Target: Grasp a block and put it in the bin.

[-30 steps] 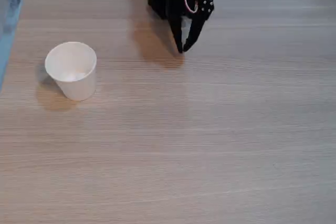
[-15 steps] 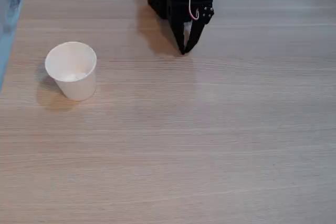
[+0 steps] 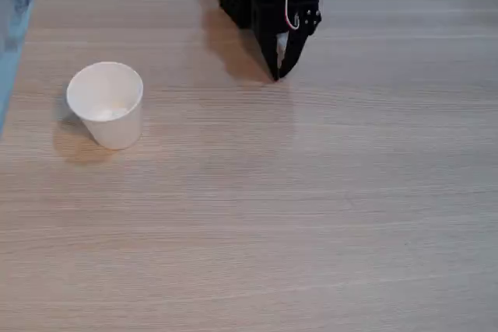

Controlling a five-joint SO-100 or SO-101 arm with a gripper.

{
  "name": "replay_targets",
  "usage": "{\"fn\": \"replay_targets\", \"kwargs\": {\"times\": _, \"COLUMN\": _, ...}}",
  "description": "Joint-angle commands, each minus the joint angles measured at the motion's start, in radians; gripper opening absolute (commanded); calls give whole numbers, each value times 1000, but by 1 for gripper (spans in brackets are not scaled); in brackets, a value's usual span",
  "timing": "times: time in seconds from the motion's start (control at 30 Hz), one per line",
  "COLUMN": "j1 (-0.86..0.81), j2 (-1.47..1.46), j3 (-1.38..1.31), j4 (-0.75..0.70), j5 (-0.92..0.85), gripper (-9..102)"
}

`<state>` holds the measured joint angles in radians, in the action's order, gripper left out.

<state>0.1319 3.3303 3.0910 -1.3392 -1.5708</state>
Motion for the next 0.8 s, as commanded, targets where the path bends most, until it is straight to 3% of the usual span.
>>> {"fn": "replay_targets", "kwargs": {"times": 0.0, "j1": 3, "j2": 2, "j3": 14, "j4": -8, "j5": -21, "gripper": 0}}
{"fn": "replay_targets", "kwargs": {"times": 0.3, "j1": -95, "j2": 2, "j3": 14, "j4": -8, "j5": -25, "gripper": 3}}
{"fn": "replay_targets", "kwargs": {"times": 0.77, "j1": -97, "j2": 2, "j3": 14, "j4": -8, "j5": -25, "gripper": 6}}
